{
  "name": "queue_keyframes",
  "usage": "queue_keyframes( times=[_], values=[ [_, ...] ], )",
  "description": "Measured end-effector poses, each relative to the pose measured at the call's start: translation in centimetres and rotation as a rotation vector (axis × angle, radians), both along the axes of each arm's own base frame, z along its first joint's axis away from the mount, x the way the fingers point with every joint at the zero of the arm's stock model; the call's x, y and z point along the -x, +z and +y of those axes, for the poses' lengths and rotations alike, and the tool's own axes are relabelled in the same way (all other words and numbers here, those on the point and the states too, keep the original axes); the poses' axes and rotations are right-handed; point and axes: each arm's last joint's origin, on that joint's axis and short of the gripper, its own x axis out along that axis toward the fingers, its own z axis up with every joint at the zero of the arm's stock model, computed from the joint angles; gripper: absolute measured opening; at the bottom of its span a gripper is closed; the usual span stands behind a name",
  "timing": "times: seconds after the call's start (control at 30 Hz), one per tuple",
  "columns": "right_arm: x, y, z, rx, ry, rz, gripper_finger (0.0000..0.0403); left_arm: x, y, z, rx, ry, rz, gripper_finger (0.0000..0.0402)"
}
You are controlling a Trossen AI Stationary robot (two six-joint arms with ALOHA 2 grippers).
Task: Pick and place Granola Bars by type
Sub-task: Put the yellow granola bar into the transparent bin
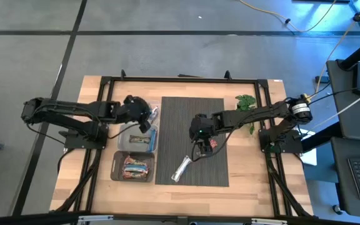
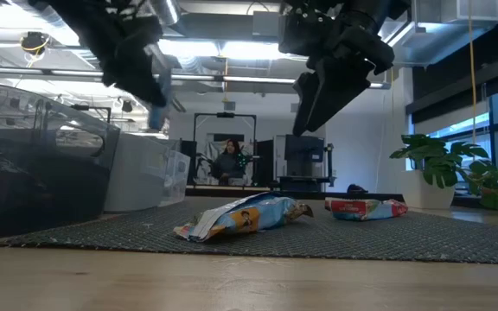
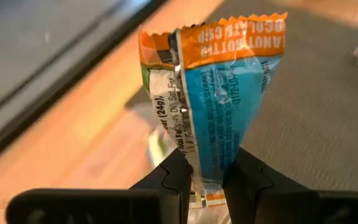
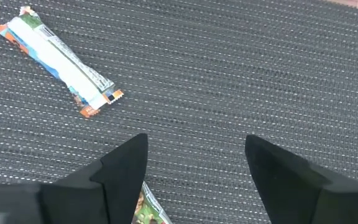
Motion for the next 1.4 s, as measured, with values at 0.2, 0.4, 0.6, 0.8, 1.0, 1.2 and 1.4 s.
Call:
queue_keyframes(
  times=[0.2, 0.4, 0.6, 0.8, 1.0, 1.2, 1.4],
  values=[
    [0.0, 0.0, 0.0, 0.002, 0.004, -0.001, 0.0273, 0.9, -0.5, 1.5, 0.162, 0.004, 0.087, 0.0063],
    [0.1, 0.0, 0.0, -0.019, -0.035, 0.008, 0.0271, 1.5, -0.7, 2.6, 0.138, 0.030, 0.155, 0.0063],
    [0.3, -0.2, 0.1, -0.029, -0.059, 0.040, 0.0272, 1.2, -1.3, 2.7, 0.179, -0.005, 0.184, 0.0063],
    [0.3, -0.2, 0.1, -0.028, -0.056, 0.038, 0.0271, 0.2, -3.0, 3.1, 0.141, -0.022, 0.306, 0.0063],
    [0.3, -0.2, 0.1, -0.030, -0.060, 0.038, 0.0271, -0.7, -4.6, 3.3, 0.124, -0.068, 0.416, 0.0063],
    [0.3, -0.2, 0.1, -0.027, -0.053, 0.038, 0.0271, -1.1, -5.5, 3.6, 0.055, -0.053, 0.497, 0.0063],
    [0.3, -0.1, 0.1, -0.027, -0.053, 0.037, 0.0271, -1.1, -5.5, 3.7, 0.042, -0.042, 0.502, 0.0063]
  ],
)
